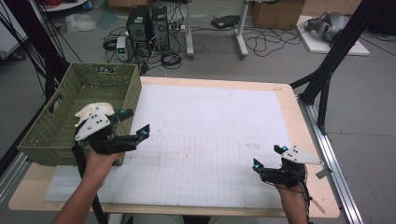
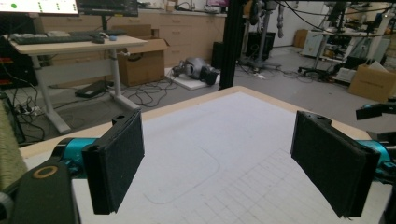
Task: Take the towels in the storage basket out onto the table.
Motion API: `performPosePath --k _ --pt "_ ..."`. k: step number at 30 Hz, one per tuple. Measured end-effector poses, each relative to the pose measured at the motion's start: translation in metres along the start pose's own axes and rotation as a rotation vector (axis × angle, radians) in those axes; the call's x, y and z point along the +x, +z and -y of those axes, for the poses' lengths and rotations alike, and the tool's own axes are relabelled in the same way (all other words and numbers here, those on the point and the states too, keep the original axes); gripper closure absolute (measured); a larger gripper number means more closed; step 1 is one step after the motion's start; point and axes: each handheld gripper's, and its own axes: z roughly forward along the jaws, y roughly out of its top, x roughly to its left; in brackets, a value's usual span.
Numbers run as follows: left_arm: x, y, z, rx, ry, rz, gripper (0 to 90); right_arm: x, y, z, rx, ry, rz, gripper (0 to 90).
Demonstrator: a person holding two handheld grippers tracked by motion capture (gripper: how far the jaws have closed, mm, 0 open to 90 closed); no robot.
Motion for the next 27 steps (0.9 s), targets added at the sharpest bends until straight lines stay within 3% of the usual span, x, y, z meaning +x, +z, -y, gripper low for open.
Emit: performPosePath --k 2,13,14,15,17,24,27 --pt "0.003 -0.002 -0.002 -0.003 -0.005 -0.006 17.8 0.0 0.0 0.0 0.001 0.003 -0.003 6.5" --pt "0.06 -0.024 -0.025 0.015 -0.034 -0.092 16.8 0.001 0.002 0.0 0.005 -0.005 -0.004 6.5" --pt "0.06 -0.024 -0.025 0.015 -0.034 -0.092 16.8 0.001 0.002 0.0 0.008 -0.002 -0.005 6.5" --pt "0.071 -0.028 -0.028 0.013 -0.037 -0.108 16.8 0.001 0.002 0.0 0.008 0.001 -0.004 6.5" --pt "0.08 -0.031 -0.03 0.013 -0.041 -0.131 16.8 0.001 0.003 0.0 0.009 0.003 -0.006 6.5" --pt "0.103 -0.036 -0.027 0.036 -0.063 -0.184 16.7 0.001 0.003 0.0 0.008 0.001 -0.005 6.5" --pt "0.119 -0.037 -0.021 0.071 -0.083 -0.222 16.7 0.002 0.003 0.0 0.008 -0.001 -0.003 6.5"
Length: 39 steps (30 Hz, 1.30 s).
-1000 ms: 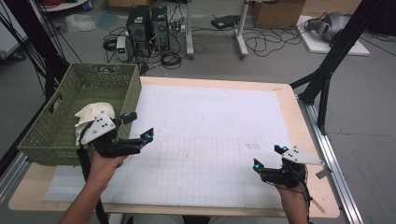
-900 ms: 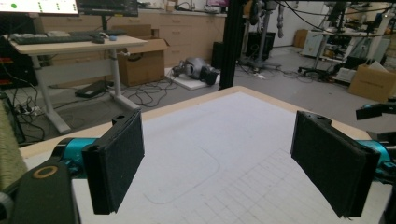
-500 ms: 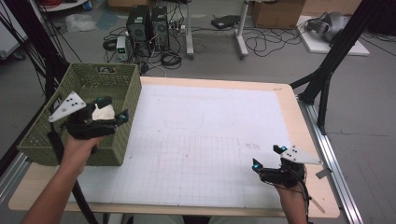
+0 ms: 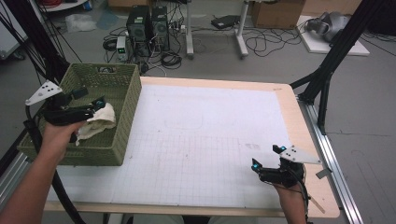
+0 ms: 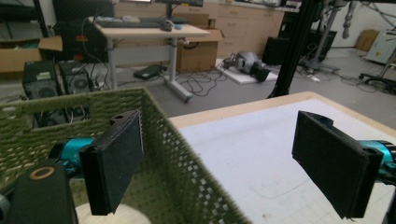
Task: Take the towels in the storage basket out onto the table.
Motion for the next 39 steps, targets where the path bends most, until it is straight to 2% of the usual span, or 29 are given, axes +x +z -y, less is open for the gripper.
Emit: performPosePath --k 7,13,14,18,22,24,25,26,27,28,29,30,31,32,33,34,36,39 --pt "0.025 0.006 0.011 0.089 -0.008 -0.072 16.8 0.001 0.001 0.001 0.009 -0.007 0.0 6.5" --pt "0.037 0.011 0.016 0.128 -0.03 -0.109 17.1 0.001 0.002 0.001 0.015 -0.008 -0.001 6.5" --pt "0.042 0.014 0.02 0.165 -0.032 -0.119 17.2 0.001 0.002 0.001 0.015 -0.012 0.0 6.5" --pt "0.048 0.021 0.028 0.214 -0.037 -0.141 17.5 0.001 0.003 0.001 0.018 -0.011 -0.002 6.5" --pt "0.056 0.029 0.04 0.302 -0.053 -0.184 17.7 0.002 0.004 0.001 0.024 -0.011 -0.002 6.5" --pt "0.057 0.031 0.039 0.317 -0.059 -0.194 18.5 0.002 0.004 0.001 0.025 -0.013 -0.003 6.5" --pt "0.059 0.033 0.039 0.351 -0.058 -0.203 18.5 0.002 0.004 0.001 0.025 -0.013 -0.003 6.5" --pt "0.063 0.041 0.042 0.43 -0.063 -0.23 20.1 0.002 0.005 0.001 0.028 -0.016 -0.003 6.5" --pt "0.063 0.041 0.042 0.43 -0.063 -0.23 20.2 0.002 0.006 0.001 0.03 -0.018 -0.003 6.5" --pt "0.068 0.048 0.048 0.479 -0.097 -0.252 20.1 0.002 0.006 0.001 0.032 -0.015 -0.003 6.5" --pt "0.068 0.048 0.048 0.479 -0.097 -0.252 20.2 0.002 0.006 0.001 0.032 -0.015 -0.003 6.5" --pt "0.072 0.055 0.053 0.52 -0.133 -0.262 20.2 0.003 0.007 0.001 0.036 -0.024 -0.002 6.5" --pt "0.072 0.055 0.053 0.52 -0.133 -0.262 20.5 0.003 0.007 0.001 0.038 -0.025 0.0 6.5" --pt "0.075 0.06 0.057 0.543 -0.157 -0.276 20.8 0.003 0.007 0.002 0.039 -0.024 -0.002 6.5" --pt "0.075 0.06 0.057 0.543 -0.157 -0.276 21.9 0.003 0.007 0.002 0.039 -0.024 -0.002 6.5" --pt "0.078 0.064 0.061 0.567 -0.169 -0.285 23.1 0.002 0.007 0.002 0.041 -0.022 0.002 6.5" --pt "0.081 0.066 0.064 0.584 -0.178 -0.299 22.7 0.001 0.008 0.002 0.044 -0.022 0.001 6.5" --pt "0.082 0.071 0.07 0.656 -0.184 -0.304 20.8 0.001 0.008 0.003 0.049 -0.024 0.003 6.5"
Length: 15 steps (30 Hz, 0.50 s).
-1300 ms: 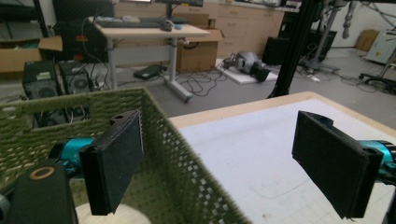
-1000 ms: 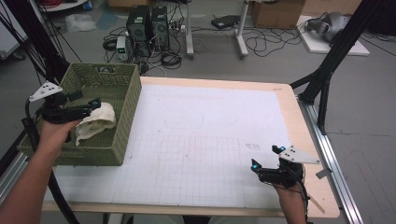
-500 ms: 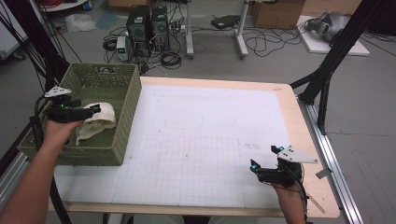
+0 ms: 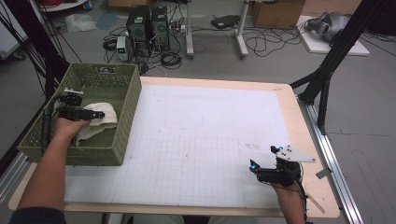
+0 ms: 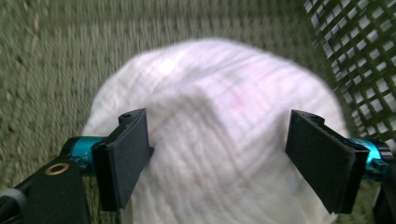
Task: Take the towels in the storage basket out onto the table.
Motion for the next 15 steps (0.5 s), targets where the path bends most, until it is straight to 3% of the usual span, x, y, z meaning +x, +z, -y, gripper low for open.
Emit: performPosePath --k 3,9,12,15 --pt "-0.003 0.007 0.002 0.085 0.034 -0.015 19.9 0.0 0.0 0.0 0.002 -0.001 -0.002 6.5" --pt "-0.005 0.013 0.003 0.15 0.084 -0.046 21.5 0.0 0.001 0.0 0.004 -0.007 -0.005 6.5" --pt "-0.006 0.012 0.004 0.175 0.101 -0.074 31.0 0.0 0.001 0.0 0.006 0.001 -0.008 6.5" --pt "-0.005 0.009 0.003 0.19 0.113 -0.083 48.0 0.0 0.0 0.0 0.002 0.002 -0.007 6.5"
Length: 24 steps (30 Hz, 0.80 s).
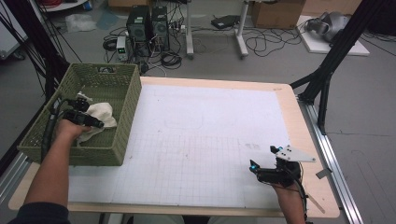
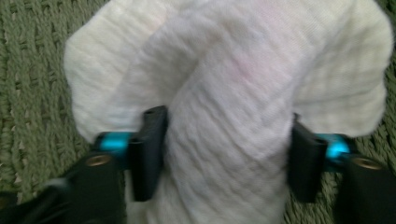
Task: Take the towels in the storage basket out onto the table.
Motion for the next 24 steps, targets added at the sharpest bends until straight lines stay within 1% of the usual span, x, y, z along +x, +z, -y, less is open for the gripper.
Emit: performPosePath --k 2,3,4,5,6,7,9,10,11,12,13,14,15,16,17,18,19,20,21,23,24 --pt "0.001 -0.002 0.0 0.0 -0.002 0.001 61.5 0.0 0.0 0.0 -0.002 -0.001 0.001 6.5" --pt "0.001 -0.003 0.0 0.0 -0.02 0.008 61.5 0.0 0.0 0.0 -0.001 -0.001 0.001 6.5" --pt "0.003 -0.008 -0.001 -0.021 -0.059 0.023 68.2 0.001 -0.001 0.0 -0.004 -0.003 0.0 6.5" --pt "0.005 -0.012 -0.001 -0.052 -0.085 0.024 69.0 0.001 -0.001 -0.001 -0.008 -0.002 0.0 6.6" --pt "0.007 -0.016 -0.001 -0.093 -0.109 0.026 69.5 0.001 -0.002 -0.001 -0.009 0.004 0.002 6.5" --pt "0.007 -0.016 -0.001 -0.093 -0.109 0.026 69.5 0.0 -0.003 -0.001 -0.012 0.0 0.003 6.5" --pt "0.011 -0.023 0.0 -0.174 -0.166 0.045 69.5 0.0 -0.003 -0.001 -0.011 0.008 0.003 6.6" --pt "0.014 -0.029 0.001 -0.232 -0.191 0.055 69.5 -0.002 -0.003 0.0 -0.014 0.011 0.005 6.5" --pt "0.014 -0.029 0.001 -0.232 -0.191 0.055 69.5 -0.002 -0.004 0.0 -0.012 0.017 0.004 6.5" --pt "0.015 -0.037 0.0 -0.3 -0.201 0.058 69.5 -0.002 -0.004 0.0 -0.014 0.016 0.004 6.6" --pt "0.015 -0.037 0.0 -0.3 -0.201 0.058 69.6 -0.002 -0.004 0.0 -0.014 0.016 0.004 6.6" --pt "0.014 -0.044 0.0 -0.358 -0.202 0.076 69.6 -0.002 -0.004 0.0 -0.018 0.016 0.005 6.5" --pt "0.013 -0.048 -0.001 -0.388 -0.197 0.082 69.6 -0.002 -0.003 0.0 -0.014 0.017 0.005 6.5" --pt "0.013 -0.048 -0.001 -0.388 -0.197 0.082 69.6 -0.002 -0.003 0.0 -0.013 0.017 0.003 6.5" --pt "0.01 -0.056 0.0 -0.447 -0.193 0.101 69.6 -0.002 -0.003 0.0 -0.012 0.014 0.004 6.6" --pt "0.008 -0.06 0.0 -0.476 -0.19 0.108 69.6 -0.001 -0.003 0.0 -0.011 0.016 0.001 6.5" --pt "0.008 -0.06 0.0 -0.476 -0.19 0.108 69.7 -0.001 -0.003 0.0 -0.011 0.016 0.001 6.5" --pt "0.005 -0.069 0.001 -0.529 -0.189 0.128 69.7 0.0 -0.004 -0.001 -0.019 0.01 0.0 6.6" --pt "0.005 -0.069 0.001 -0.529 -0.189 0.128 69.7 0.001 -0.005 -0.001 -0.021 0.016 0.0 6.5" --pt "0.003 -0.078 0.003 -0.573 -0.182 0.146 69.7 0.002 -0.005 -0.002 -0.023 0.011 0.0 6.5" --pt "0.002 -0.082 0.004 -0.592 -0.177 0.148 69.8 0.001 -0.005 -0.002 -0.023 0.01 -0.003 6.6"
